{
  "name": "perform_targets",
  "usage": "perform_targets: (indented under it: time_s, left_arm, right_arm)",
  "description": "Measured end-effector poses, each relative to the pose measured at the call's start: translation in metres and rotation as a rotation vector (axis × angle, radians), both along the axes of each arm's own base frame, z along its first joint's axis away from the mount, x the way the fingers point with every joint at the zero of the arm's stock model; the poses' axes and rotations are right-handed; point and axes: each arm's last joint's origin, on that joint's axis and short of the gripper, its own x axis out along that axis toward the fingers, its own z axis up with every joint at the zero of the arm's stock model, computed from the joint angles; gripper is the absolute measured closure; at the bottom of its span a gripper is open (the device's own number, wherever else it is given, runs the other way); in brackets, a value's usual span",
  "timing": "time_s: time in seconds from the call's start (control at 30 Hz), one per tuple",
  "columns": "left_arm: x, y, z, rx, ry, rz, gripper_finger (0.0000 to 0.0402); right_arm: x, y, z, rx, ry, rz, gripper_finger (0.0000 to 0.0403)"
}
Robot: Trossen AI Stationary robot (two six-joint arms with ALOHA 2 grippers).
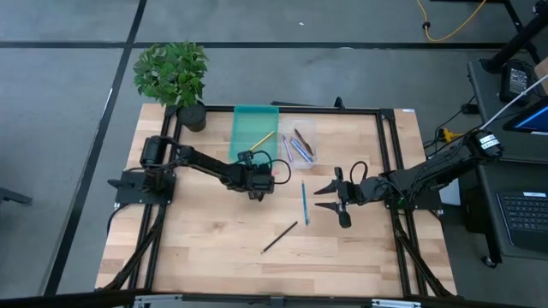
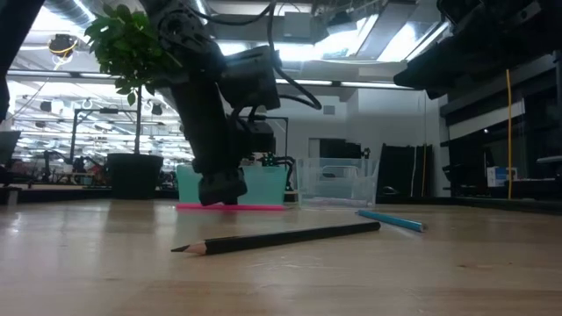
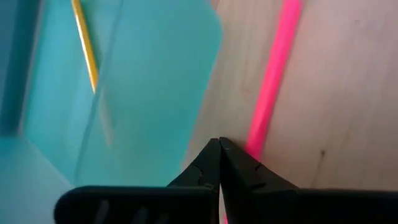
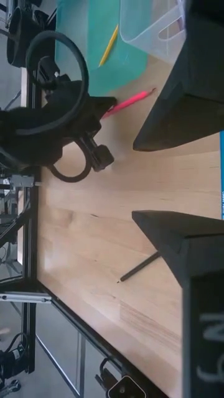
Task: Sort pens & pencils
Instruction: Put the pink pencil into the blue bin
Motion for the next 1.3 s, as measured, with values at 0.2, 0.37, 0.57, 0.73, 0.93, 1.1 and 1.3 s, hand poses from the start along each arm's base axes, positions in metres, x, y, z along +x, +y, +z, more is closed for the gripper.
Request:
perform_targets:
  time_s: [0.2, 0.37, 0.57, 0.73, 0.93, 1.1, 1.3]
  left_arm:
    - [-0.001, -0.018, 0.004, -0.058, -0.032, -0.016, 0.0401]
    - [-0.003, -0.039, 0.015, -0.139, -0.094, -0.051, 0.0401]
    - [-0.006, -0.066, 0.025, -0.271, -0.148, -0.107, 0.0401]
    - [-0.008, -0.072, 0.026, -0.224, -0.158, -0.116, 0.0401]
    - [-0.006, -0.064, 0.026, -0.183, -0.167, -0.099, 0.0401]
    - [-0.005, -0.063, 0.03, -0.163, -0.161, -0.135, 0.038]
    - [-0.008, -0.062, 0.059, -0.183, -0.241, -0.159, 0.0331]
  right_arm:
    - [0.0, 0.0, 0.0, 0.0, 0.0, 0.0, 0.0236]
    - [0.0, 0.0, 0.0, -0.002, 0.001, 0.001, 0.0236]
    - [0.0, 0.0, 0.0, -0.001, 0.002, 0.0, 0.0236]
    - [0.0, 0.0, 0.0, 0.001, 0.002, 0.0, 0.0236]
    - [0.0, 0.001, 0.0, 0.028, 0.005, 0.016, 0.0236]
    - [0.0, 0.001, 0.0, 0.033, 0.007, 0.031, 0.0236]
    - [0.0, 0.001, 0.0, 0.033, 0.008, 0.031, 0.0236]
